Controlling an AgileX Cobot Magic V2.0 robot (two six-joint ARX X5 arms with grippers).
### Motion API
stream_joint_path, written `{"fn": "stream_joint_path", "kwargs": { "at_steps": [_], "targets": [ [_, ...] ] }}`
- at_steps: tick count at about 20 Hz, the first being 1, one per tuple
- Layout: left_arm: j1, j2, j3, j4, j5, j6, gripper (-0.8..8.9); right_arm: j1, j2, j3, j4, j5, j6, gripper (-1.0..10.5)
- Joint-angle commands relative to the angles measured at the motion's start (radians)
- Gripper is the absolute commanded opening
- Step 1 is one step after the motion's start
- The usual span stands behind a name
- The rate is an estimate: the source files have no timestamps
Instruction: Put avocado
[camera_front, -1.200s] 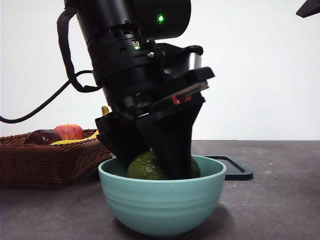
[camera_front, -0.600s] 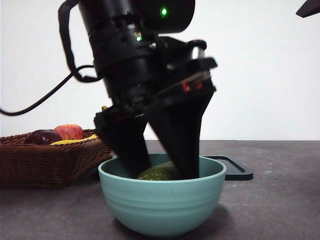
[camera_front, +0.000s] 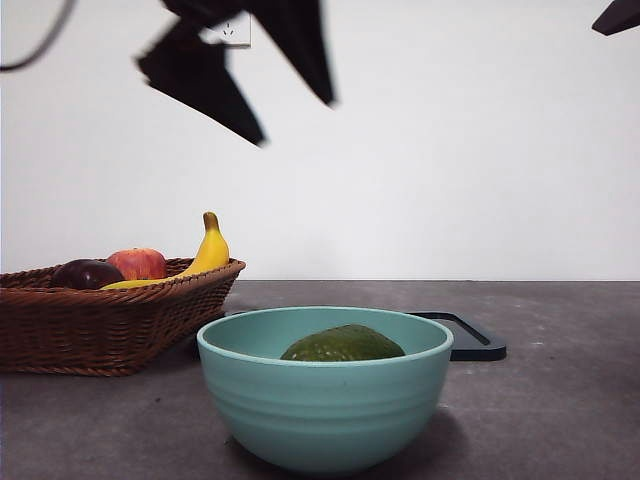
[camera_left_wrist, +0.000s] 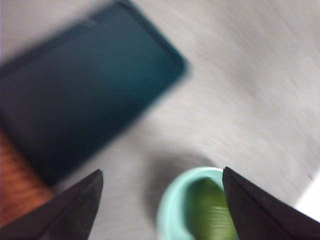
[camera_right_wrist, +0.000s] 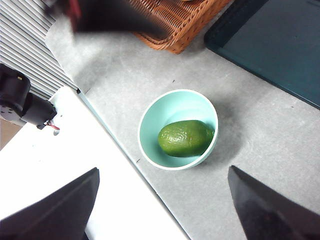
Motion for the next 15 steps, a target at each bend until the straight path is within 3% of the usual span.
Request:
{"fn": "stream_joint_path", "kwargs": {
  "at_steps": [1, 4, 7, 11, 15],
  "targets": [
    [0.066, -0.044, 0.02, -0.038, 0.0, 0.0, 3.88, 0.005, 0.007, 0.018, 0.011, 0.006, -0.008, 4.1],
    [0.163, -0.115, -0.017, -0.102, 0.009, 0.014, 3.87, 0.005, 0.012, 0.018, 0.017, 0.047, -0.008, 4.1],
    [0.21, -0.209, -0.127, -0.116, 0.084, 0.021, 3.86, 0.005, 0.03, 0.018, 0.018, 0.048, -0.008, 4.1],
    [0.214, -0.346, -0.27, -0.155, 0.25, 0.027, 3.82, 0.005, 0.09, 0.018, 0.036, 0.047, -0.008, 4.1],
    [0.199, -0.431, -0.285, -0.223, 0.354, 0.058, 3.78, 0.005, 0.179, 0.018, 0.064, 0.047, -0.008, 4.1]
  ]
}}
